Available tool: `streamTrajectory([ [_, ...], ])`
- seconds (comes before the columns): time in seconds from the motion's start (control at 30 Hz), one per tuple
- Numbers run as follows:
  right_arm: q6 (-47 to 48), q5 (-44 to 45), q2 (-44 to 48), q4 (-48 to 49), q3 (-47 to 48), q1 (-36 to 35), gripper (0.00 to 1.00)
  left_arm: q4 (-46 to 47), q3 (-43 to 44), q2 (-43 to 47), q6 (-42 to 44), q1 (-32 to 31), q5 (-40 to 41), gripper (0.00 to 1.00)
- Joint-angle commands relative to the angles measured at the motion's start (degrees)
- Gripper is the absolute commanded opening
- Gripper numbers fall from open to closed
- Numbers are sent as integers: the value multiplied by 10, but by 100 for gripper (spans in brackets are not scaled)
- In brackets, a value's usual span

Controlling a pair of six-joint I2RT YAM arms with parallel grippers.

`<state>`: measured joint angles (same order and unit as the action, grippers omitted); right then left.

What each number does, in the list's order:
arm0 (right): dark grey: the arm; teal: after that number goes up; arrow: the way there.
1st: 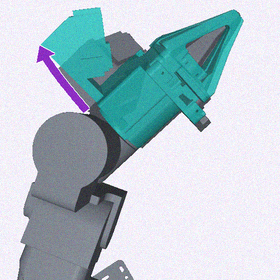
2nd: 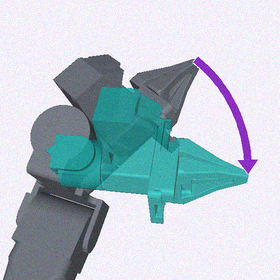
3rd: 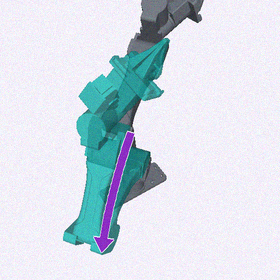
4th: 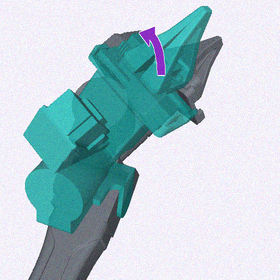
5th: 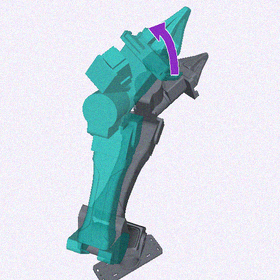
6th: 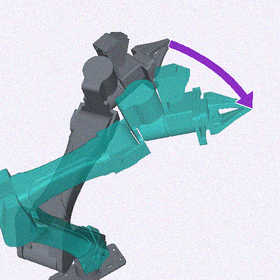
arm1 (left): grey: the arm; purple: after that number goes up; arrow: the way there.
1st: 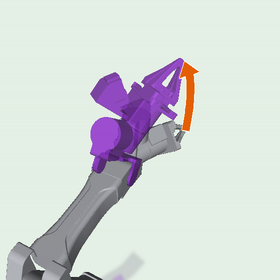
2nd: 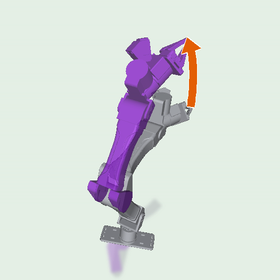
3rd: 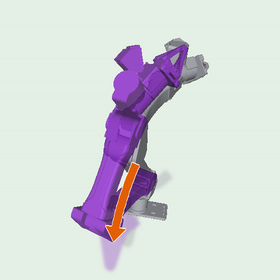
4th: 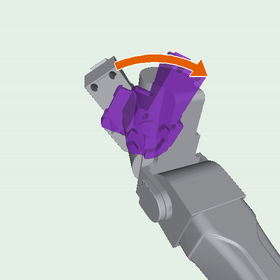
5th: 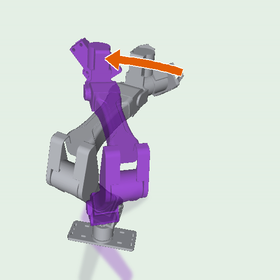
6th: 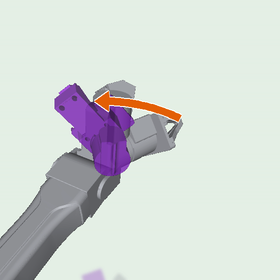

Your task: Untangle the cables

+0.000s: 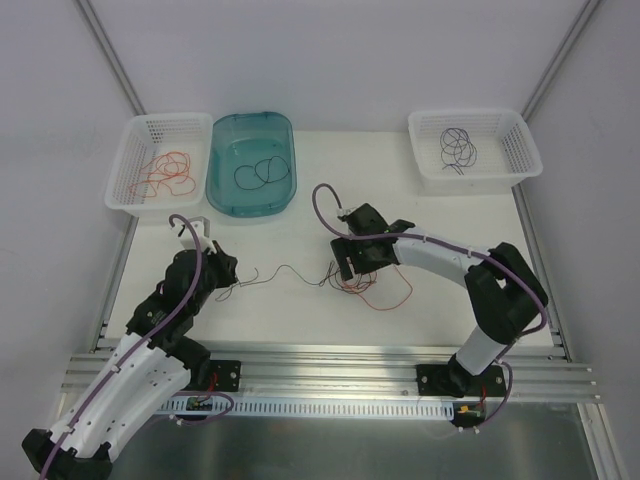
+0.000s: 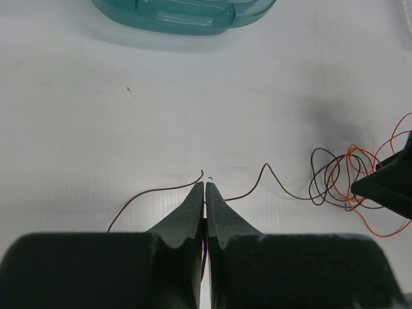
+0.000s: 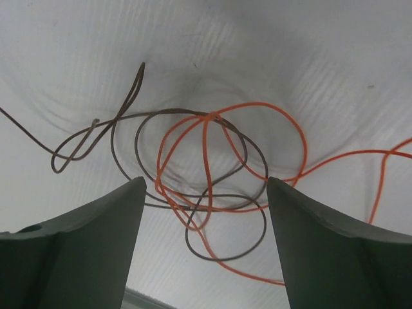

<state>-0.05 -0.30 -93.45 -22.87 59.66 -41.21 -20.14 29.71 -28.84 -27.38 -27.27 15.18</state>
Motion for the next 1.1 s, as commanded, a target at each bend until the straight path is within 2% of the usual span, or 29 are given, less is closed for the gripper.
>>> streamTrajectory([
  [0.0, -22, 34, -33, 23, 34, -18, 79, -13, 23, 7, 16, 5, -9, 0],
  [0.1, -30, 60, -67, 16, 41, -20, 75, -17, 27, 14, 19, 5, -7, 0],
  [0.2, -33, 92, -93, 5, 39, -21, 58, -27, 40, 20, 28, 4, -2, 0],
  [0.23, -34, 98, -96, 2, 37, -20, 46, -43, 54, 23, 31, 4, 2, 0],
  [0.3, -34, 116, -103, -7, 34, -19, 31, -59, 71, 26, 41, 4, 11, 0],
  [0.33, -35, 122, -102, -10, 31, -14, 17, -76, 88, 33, 44, 5, 20, 0],
  [0.43, -35, 144, -82, -26, 10, 2, 1, -103, 120, 48, 60, 4, 37, 0],
  [0.6, -40, 159, 8, -52, -60, 69, 1, -145, 169, 64, 94, 5, 98, 0],
  [0.63, -44, 149, 24, -52, -71, 108, 1, -153, 183, 67, 100, 5, 109, 0],
  [0.8, -99, -13, 136, 7, -148, 251, 1, -184, 213, 75, 130, 5, 180, 0],
  [1.07, -86, -25, 158, -10, -121, 253, 1, -199, 241, 77, 128, 5, 172, 0],
])
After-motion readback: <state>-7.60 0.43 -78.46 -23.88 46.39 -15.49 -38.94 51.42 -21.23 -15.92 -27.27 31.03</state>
